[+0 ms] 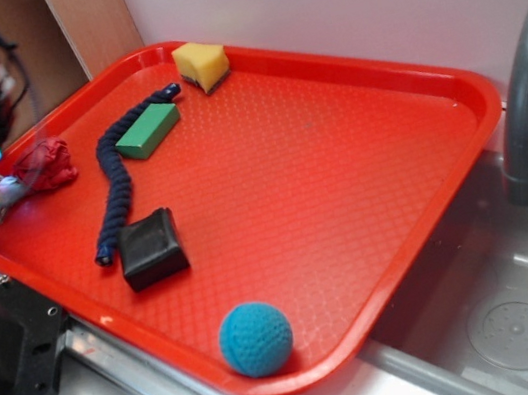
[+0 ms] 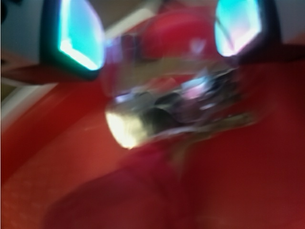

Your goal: Grab the silver keys.

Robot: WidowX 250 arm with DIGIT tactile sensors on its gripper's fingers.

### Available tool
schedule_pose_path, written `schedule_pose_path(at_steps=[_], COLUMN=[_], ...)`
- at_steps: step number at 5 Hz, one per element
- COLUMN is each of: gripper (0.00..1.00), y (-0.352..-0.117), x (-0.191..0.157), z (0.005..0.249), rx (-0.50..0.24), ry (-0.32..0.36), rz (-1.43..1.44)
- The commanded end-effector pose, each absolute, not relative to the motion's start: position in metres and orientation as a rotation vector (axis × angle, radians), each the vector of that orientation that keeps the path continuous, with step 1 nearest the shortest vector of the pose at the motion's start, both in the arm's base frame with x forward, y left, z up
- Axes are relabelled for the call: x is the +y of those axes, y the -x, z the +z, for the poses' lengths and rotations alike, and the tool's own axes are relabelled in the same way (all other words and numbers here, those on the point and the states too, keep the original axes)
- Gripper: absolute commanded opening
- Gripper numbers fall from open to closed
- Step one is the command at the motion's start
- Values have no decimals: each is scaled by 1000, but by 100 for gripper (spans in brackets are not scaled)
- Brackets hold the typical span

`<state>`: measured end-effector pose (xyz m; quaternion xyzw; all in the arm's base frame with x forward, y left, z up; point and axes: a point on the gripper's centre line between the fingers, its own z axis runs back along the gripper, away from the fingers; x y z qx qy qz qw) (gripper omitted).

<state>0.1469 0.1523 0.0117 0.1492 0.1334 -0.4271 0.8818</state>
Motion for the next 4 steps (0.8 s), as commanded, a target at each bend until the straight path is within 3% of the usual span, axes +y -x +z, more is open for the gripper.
schedule_pose_path(at_steps=[1, 4], gripper=[0, 0], y=[-149, -153], x=[153, 146], z=[14, 41], rx=[250, 193], ry=[-322, -374], rz=[-809, -771])
